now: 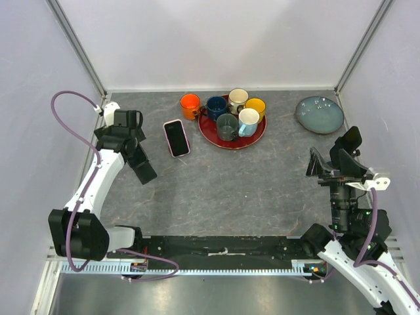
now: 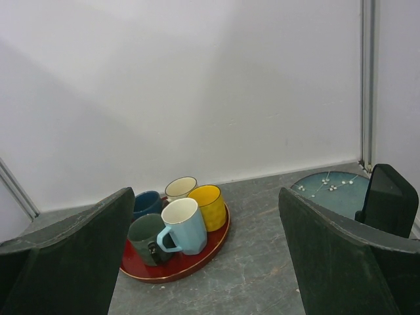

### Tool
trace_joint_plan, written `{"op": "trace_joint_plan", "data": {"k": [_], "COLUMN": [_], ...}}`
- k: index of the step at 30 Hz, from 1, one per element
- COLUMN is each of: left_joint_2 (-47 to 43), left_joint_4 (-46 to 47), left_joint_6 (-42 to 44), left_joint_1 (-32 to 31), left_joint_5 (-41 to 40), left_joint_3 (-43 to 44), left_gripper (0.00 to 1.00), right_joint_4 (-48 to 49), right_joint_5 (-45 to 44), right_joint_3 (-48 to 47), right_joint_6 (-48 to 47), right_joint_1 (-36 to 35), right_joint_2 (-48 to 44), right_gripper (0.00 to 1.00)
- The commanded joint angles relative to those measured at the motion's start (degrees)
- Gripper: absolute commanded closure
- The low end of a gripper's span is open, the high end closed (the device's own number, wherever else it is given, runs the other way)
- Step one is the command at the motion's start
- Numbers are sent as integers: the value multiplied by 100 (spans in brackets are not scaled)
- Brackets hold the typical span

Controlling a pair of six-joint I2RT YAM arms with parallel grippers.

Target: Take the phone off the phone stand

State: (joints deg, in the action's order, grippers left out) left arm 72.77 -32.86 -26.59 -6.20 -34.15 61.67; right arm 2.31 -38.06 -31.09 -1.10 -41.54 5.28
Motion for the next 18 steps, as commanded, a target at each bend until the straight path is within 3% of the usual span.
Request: {"op": "trace_joint_plan", "data": {"k": [1,12,18], "left_joint_2": [18,-79,-132], "left_joint_4": [192,833,878], "left_joint_6": [-259,-312,-259], "left_joint_1": [-13,-48,-48], "left_joint_5": [-390,295,172], "left_joint_3": [214,21,-6], "left_gripper": [0,0,0], "right_joint_4": [59,59,59], "right_joint_5": [89,106,106], "right_joint_3": [42,51,59], "right_joint_6": [31,22,5], "right_joint_1": [-38,-38,-38], "right_joint_2": [-71,-106,-132], "right_gripper": [2,2,2]}}
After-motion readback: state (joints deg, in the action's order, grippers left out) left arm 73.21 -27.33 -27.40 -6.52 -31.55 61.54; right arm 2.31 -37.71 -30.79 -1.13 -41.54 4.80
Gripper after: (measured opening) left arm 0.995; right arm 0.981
